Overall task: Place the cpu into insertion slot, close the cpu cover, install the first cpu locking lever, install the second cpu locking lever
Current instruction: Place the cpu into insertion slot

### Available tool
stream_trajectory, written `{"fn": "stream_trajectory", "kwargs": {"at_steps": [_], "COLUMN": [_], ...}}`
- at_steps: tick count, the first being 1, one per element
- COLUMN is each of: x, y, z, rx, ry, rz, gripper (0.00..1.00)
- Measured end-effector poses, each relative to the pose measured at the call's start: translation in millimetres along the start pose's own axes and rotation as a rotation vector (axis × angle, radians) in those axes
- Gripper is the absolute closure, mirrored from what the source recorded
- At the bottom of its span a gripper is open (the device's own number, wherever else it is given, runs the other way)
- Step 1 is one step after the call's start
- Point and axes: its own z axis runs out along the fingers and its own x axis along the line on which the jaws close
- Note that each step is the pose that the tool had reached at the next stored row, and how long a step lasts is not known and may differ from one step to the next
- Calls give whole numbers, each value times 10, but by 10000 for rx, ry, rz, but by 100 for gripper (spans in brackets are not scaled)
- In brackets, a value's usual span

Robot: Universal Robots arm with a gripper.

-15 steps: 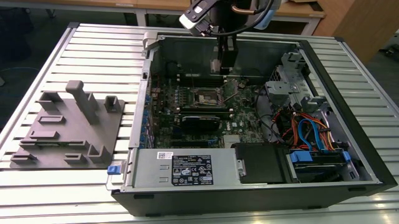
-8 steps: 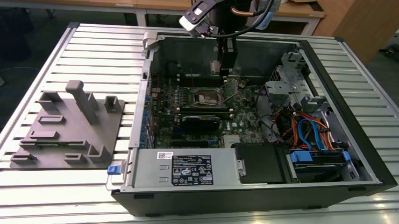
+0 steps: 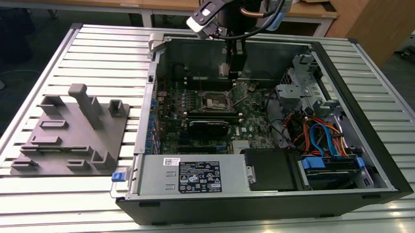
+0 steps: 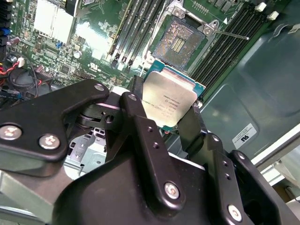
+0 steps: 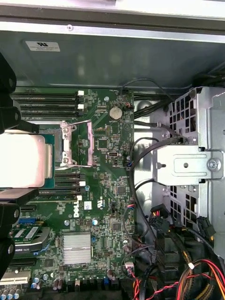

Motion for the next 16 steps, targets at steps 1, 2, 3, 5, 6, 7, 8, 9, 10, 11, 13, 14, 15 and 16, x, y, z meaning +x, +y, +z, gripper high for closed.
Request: {"fn": "stream_trajectory", "kwargs": {"at_steps": [1,2,3,5,6,7,8,9,10,11,13,14,15,16], "x": [0,-1,-1,1,9,15,20,24,25,25,26,26,25,25], "y": [-3,-12,-22,-44,-45,-46,-47,-49,-50,-51,-55,-58,-59,-60], "z": [9,21,33,58,69,81,93,105,122,134,158,169,178,186], "rx": [-1,2,4,4,6,5,5,7,11,13,17,20,25,31], "ry": [8,15,16,21,20,25,29,33,37,43,53,53,53,53], "rz": [-38,-77,-102,-140,-149,-163,-184,-199,-203,-202,-200,-200,-201,-201], "gripper": [46,46,46,46,46,46,46,46,46,46,46,46,46,46]}}
